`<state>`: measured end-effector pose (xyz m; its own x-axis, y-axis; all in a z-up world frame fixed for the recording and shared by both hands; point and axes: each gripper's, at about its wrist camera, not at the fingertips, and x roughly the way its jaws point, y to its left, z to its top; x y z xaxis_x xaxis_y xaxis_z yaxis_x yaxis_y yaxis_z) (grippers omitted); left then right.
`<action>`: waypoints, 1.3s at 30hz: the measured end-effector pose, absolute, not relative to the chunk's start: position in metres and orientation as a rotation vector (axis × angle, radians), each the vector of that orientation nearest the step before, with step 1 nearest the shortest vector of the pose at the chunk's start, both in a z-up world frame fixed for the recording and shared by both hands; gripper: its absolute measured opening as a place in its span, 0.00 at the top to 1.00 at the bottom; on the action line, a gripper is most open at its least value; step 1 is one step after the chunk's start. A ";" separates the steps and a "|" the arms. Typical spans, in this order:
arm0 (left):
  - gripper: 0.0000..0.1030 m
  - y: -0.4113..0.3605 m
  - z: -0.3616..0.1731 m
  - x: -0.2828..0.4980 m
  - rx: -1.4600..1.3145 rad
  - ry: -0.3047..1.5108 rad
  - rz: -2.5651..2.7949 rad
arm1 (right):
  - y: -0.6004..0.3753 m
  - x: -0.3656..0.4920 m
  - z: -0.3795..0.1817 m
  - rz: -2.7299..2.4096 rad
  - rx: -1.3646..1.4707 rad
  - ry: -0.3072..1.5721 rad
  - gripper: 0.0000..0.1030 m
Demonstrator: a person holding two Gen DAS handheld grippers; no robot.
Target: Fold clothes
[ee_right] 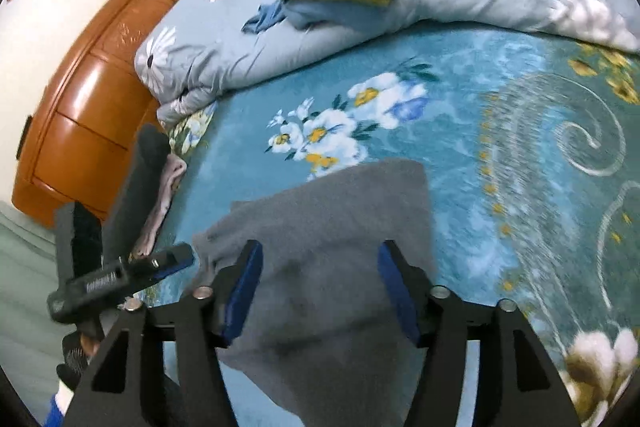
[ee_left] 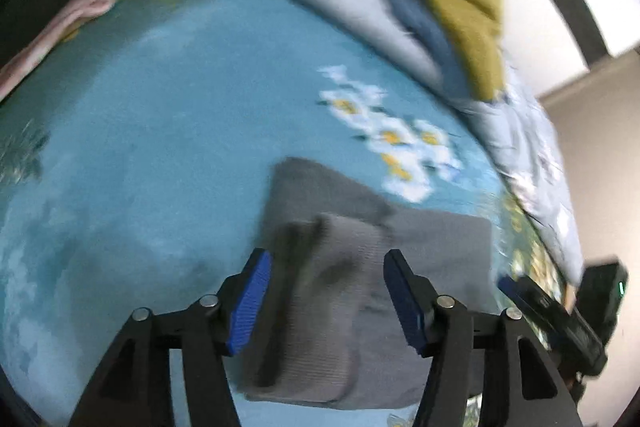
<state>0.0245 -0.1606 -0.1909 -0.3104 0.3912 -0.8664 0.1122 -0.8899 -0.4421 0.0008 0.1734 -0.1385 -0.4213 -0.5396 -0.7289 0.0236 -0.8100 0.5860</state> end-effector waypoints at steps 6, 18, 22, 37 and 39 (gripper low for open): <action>0.31 -0.172 -0.230 0.018 -1.933 -0.747 2.211 | 0.202 0.019 -0.175 -2.212 1.536 -0.918 0.37; 0.31 -0.191 -0.250 0.027 -1.897 -1.122 2.037 | 0.193 0.012 -0.205 -2.072 1.553 -1.116 0.37; 0.31 -0.183 -0.249 0.028 -1.898 -1.086 2.006 | 0.190 0.012 -0.205 -2.065 1.568 -1.107 0.37; 0.57 -0.158 -0.243 0.036 -1.920 -0.867 2.031 | 0.185 0.014 -0.204 -2.097 1.611 -1.135 0.43; 0.62 -0.154 -0.238 0.038 -1.911 -0.805 2.058 | 0.182 0.012 -0.202 -2.114 1.619 -1.127 0.49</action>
<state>0.0377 -0.1539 -0.2384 -0.1306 0.5101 -0.8501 0.2025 -0.8257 -0.5266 0.0124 0.1820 -0.2023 -0.3515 -0.6109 -0.7094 -0.2484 -0.6697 0.6998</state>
